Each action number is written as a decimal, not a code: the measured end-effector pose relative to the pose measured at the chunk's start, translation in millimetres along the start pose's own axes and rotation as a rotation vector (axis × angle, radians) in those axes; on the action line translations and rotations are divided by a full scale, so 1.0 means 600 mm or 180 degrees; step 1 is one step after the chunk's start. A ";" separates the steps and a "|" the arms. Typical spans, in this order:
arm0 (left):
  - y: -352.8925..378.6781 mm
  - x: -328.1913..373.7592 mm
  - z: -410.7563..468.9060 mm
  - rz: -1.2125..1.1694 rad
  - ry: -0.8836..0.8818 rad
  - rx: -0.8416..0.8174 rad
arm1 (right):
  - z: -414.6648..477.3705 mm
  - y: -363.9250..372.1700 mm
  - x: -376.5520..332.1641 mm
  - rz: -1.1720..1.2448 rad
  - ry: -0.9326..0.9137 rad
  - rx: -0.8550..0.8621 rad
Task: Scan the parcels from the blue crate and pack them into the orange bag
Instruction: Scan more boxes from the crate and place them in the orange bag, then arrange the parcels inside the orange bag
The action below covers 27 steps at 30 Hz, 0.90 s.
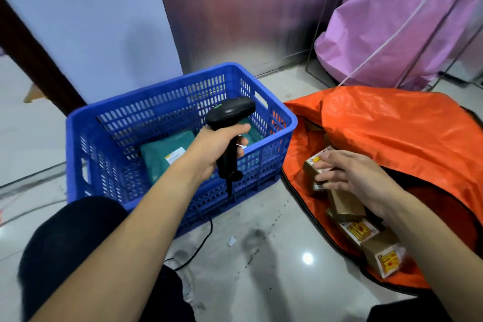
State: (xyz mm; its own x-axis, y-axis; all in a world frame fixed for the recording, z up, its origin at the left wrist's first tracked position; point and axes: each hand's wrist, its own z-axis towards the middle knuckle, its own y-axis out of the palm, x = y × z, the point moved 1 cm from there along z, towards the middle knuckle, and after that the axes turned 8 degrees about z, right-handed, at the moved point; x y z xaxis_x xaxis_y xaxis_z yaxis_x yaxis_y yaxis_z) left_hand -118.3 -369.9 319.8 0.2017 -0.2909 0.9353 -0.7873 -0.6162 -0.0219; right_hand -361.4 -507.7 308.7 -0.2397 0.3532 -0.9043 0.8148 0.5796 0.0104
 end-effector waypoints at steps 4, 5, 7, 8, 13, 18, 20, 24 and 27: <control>0.024 0.002 -0.006 -0.0435 -0.0107 -0.0319 | -0.031 0.090 0.006 -0.0277 -0.0281 -0.0360; 0.028 0.003 -0.009 -0.0517 -0.0110 -0.0391 | -0.035 0.110 0.010 -0.0375 -0.0406 -0.0448; 0.032 0.004 -0.013 -0.0573 -0.0068 -0.0449 | -0.041 0.145 0.016 -0.0522 -0.0609 -0.0602; 0.032 0.004 -0.014 -0.0601 -0.0050 -0.0448 | -0.042 0.158 0.016 -0.0596 -0.0676 -0.0678; 0.014 0.007 -0.010 -0.0828 -0.0014 -0.0335 | -0.030 0.207 0.004 -0.1192 -0.1102 -0.0644; -0.027 0.036 0.003 -0.1145 -0.0004 -0.0201 | -0.017 0.282 -0.030 -0.1891 -0.1478 -0.0388; -0.053 0.045 0.008 -0.1304 0.0010 -0.0167 | -0.007 0.316 -0.043 -0.1860 -0.1556 -0.0365; -0.123 0.047 0.022 -0.1474 0.0016 0.0219 | 0.036 0.396 -0.064 -0.1241 -0.1337 -0.0588; -0.173 0.033 0.041 -0.1141 -0.0038 0.0572 | 0.075 0.445 -0.072 -0.0781 -0.1068 -0.0874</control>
State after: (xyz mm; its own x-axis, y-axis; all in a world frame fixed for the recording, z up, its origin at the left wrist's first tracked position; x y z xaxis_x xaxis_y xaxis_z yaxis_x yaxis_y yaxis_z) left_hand -18.3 -329.5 332.0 0.4525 -0.0419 0.8908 -0.5515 -0.7981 0.2426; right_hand -109.7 -401.4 331.3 -0.1873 -0.0476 -0.9812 0.5757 0.8040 -0.1489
